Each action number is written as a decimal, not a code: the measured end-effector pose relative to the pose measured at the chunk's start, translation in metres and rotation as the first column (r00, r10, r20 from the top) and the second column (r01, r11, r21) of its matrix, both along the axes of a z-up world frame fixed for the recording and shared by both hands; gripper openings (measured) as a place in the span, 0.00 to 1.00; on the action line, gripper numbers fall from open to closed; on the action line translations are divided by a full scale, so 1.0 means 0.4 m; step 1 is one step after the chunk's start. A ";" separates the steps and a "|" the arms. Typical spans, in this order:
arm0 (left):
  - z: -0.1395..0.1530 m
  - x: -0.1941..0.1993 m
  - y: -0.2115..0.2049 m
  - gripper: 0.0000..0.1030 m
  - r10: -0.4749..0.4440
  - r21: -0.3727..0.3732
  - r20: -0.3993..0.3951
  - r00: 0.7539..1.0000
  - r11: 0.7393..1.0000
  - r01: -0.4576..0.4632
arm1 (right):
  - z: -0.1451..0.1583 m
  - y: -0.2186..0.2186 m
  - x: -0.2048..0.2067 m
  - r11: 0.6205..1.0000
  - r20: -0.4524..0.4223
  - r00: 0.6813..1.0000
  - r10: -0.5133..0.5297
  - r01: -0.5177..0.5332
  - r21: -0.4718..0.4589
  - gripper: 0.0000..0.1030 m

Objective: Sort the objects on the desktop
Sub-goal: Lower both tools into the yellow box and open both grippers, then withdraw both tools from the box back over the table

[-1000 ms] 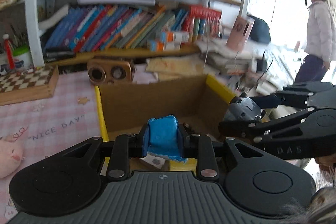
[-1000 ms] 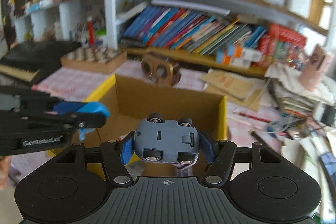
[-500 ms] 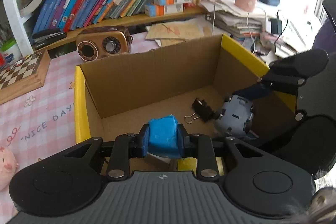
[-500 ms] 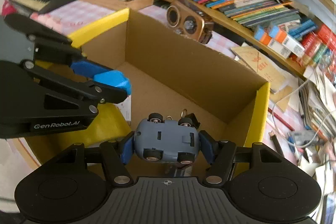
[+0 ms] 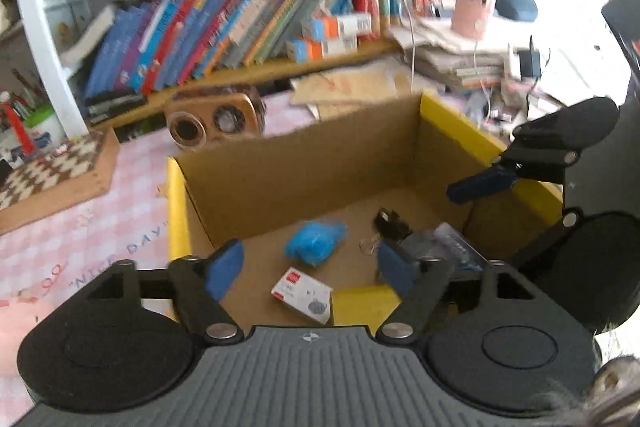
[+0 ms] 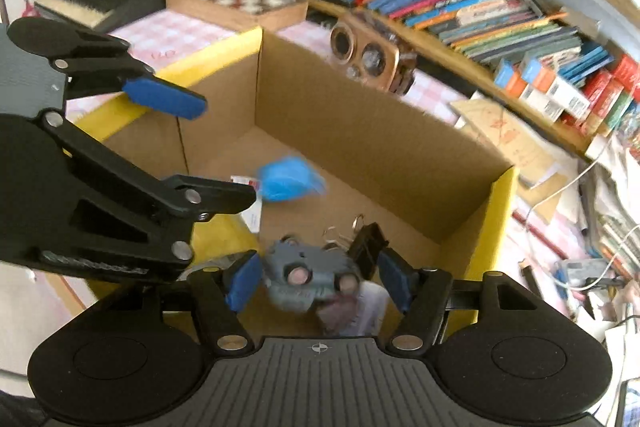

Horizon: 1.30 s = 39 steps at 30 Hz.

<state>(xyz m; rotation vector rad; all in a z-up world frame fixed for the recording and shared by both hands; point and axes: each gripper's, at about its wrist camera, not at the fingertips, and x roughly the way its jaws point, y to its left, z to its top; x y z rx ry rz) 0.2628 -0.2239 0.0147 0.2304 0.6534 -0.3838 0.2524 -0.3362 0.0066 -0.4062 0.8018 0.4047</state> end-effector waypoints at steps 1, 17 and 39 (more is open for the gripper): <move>0.010 -0.008 0.002 0.83 0.001 -0.008 0.017 1.000 1.000 0.000 | 0.008 -0.005 -0.008 1.000 0.024 1.000 -0.003 0.003 0.001 0.67; 0.113 -0.213 0.117 1.00 0.155 -0.111 0.199 0.968 0.985 -0.135 | 0.118 -0.083 -0.171 0.923 0.222 0.917 -0.331 0.266 0.278 0.86; 0.021 -0.396 0.381 1.00 0.226 -0.141 0.100 0.969 0.967 -0.211 | 0.025 0.065 -0.433 0.832 0.127 0.834 -0.536 0.498 0.243 0.92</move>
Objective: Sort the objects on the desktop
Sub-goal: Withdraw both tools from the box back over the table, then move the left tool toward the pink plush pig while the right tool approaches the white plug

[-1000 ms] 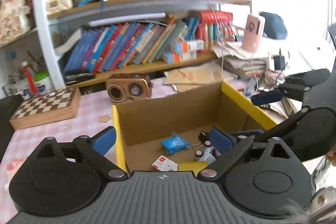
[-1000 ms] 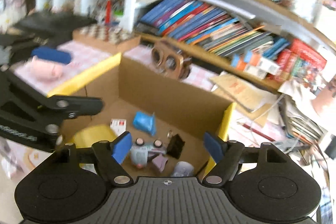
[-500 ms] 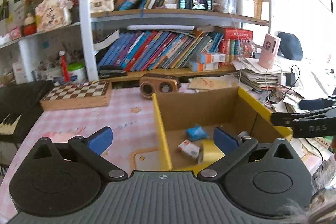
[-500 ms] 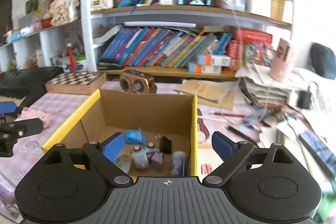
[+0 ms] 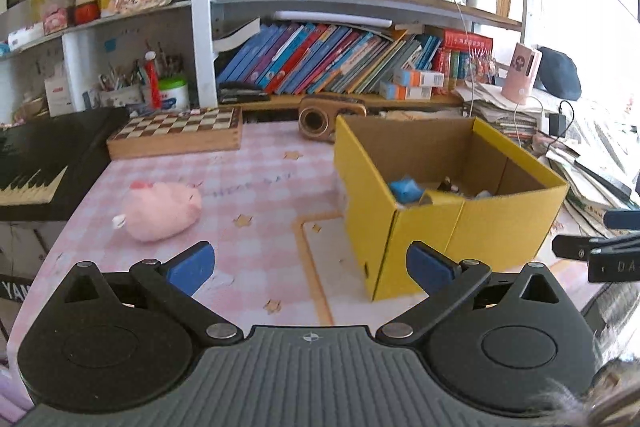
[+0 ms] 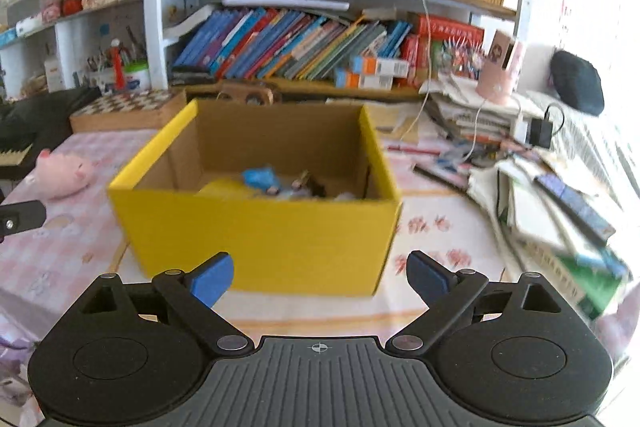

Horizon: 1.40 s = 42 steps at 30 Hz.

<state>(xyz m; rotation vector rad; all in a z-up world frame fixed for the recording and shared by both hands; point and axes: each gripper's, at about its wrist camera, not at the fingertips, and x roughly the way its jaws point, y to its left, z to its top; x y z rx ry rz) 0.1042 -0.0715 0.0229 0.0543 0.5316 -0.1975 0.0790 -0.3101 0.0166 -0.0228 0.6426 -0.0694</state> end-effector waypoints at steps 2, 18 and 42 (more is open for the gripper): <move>-0.005 -0.014 0.021 1.00 -0.005 0.004 -0.007 1.000 1.000 0.005 | -0.008 0.030 -0.018 1.000 -0.016 1.000 0.004 -0.004 0.009 0.92; -0.051 -0.120 0.154 1.00 -0.087 0.028 -0.099 0.991 0.995 0.091 | -0.052 0.259 -0.143 0.997 -0.091 0.993 0.080 -0.079 0.010 0.93; -0.054 -0.195 0.422 1.00 0.078 -0.013 -0.089 0.993 0.997 -0.079 | -0.043 0.534 -0.155 0.956 -0.082 0.954 0.289 -0.292 -0.031 0.92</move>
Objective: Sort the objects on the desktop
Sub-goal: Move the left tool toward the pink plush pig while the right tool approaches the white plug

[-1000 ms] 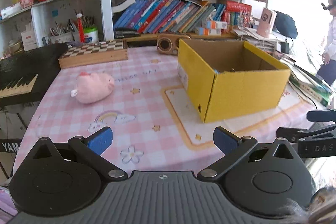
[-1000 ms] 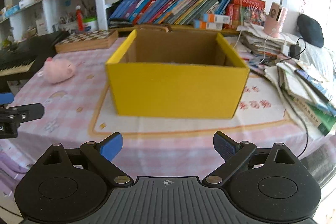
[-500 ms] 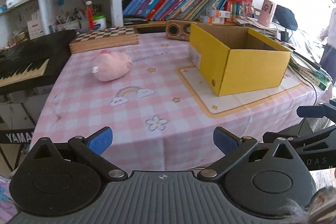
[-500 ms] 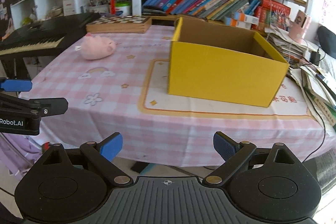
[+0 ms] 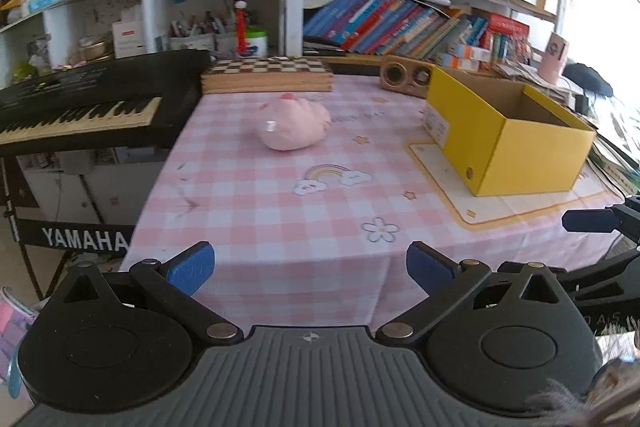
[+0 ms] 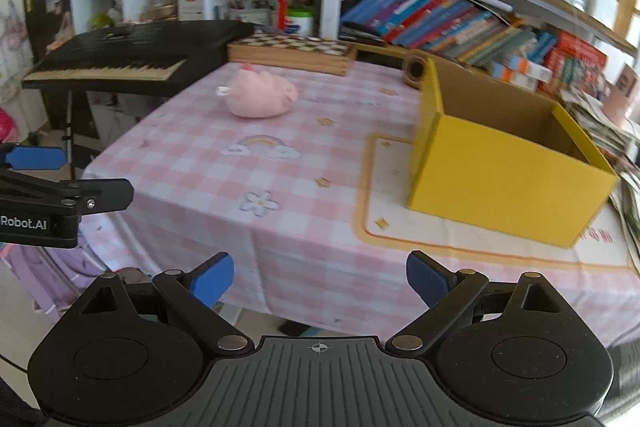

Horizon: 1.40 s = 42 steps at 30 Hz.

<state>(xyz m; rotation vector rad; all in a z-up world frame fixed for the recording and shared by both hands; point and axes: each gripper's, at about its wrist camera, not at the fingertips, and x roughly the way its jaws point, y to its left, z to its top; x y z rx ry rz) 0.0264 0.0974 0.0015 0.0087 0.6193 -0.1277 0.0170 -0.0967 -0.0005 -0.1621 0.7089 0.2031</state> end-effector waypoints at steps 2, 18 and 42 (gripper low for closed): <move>0.002 0.000 0.013 1.00 0.013 -0.011 0.001 1.000 1.000 -0.013 | 0.004 0.017 0.000 1.000 0.002 1.000 0.022 -0.022 -0.007 0.92; -0.008 0.027 0.059 1.00 0.048 -0.031 -0.003 0.999 0.998 -0.048 | 0.004 0.070 0.032 0.997 0.018 0.997 0.072 -0.072 -0.024 0.92; -0.035 0.272 0.058 1.00 0.101 -0.020 -0.061 0.993 0.995 -0.102 | -0.024 0.069 0.308 0.991 -0.039 0.990 0.136 -0.136 -0.001 0.92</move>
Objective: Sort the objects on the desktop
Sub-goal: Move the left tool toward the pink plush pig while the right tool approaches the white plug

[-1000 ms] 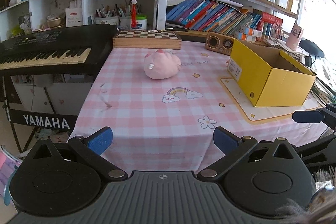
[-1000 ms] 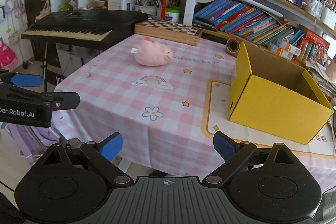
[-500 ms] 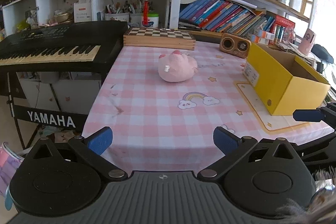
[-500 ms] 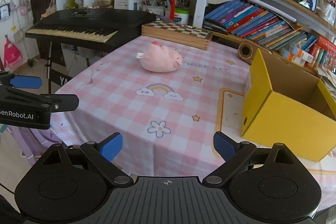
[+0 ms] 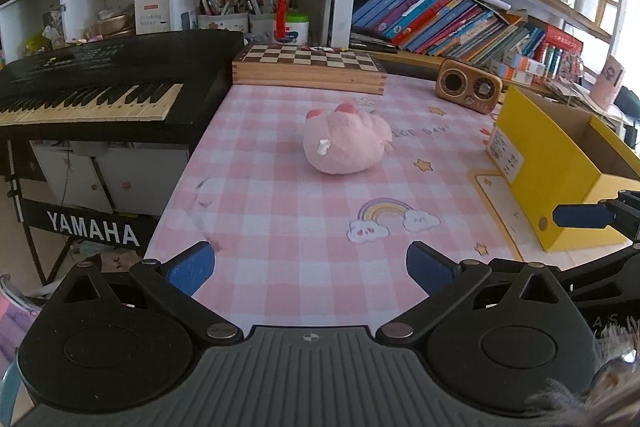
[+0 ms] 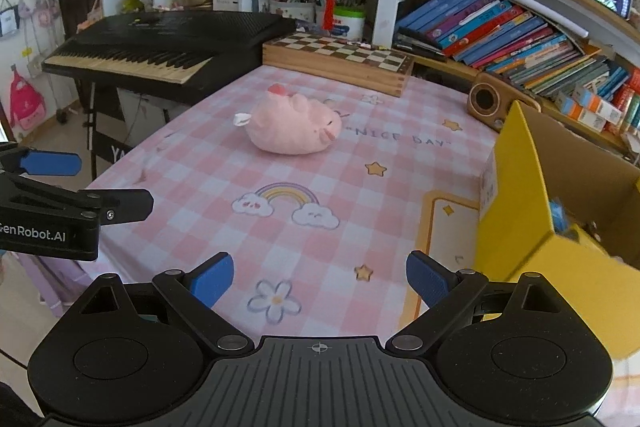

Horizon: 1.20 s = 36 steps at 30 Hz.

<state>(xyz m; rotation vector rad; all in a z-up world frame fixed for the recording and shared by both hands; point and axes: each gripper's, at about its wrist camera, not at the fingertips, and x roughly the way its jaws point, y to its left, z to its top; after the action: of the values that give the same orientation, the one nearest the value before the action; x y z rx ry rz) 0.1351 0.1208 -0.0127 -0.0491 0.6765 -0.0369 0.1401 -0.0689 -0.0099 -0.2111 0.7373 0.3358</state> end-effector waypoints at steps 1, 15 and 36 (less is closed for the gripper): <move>0.000 0.011 -0.002 1.00 0.004 0.001 -0.003 1.000 1.000 -0.004 | -0.002 -0.002 0.013 1.000 -0.003 1.000 0.004 -0.004 0.002 0.92; -0.006 0.175 -0.021 1.00 0.078 0.015 -0.020 0.997 0.997 -0.078 | -0.011 -0.011 0.221 0.998 -0.016 0.999 0.051 -0.050 0.039 0.92; -0.086 0.488 -0.053 0.95 0.018 -0.211 -0.081 0.997 0.977 -0.035 | 0.002 -0.064 0.394 0.995 0.053 0.996 -0.072 0.068 0.071 0.92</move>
<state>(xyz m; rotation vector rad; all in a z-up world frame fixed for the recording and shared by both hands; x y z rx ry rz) 0.3303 0.0997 -0.0471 -0.2669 0.7482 -0.0818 0.2978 -0.0944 -0.0091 -0.1280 0.6757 0.2871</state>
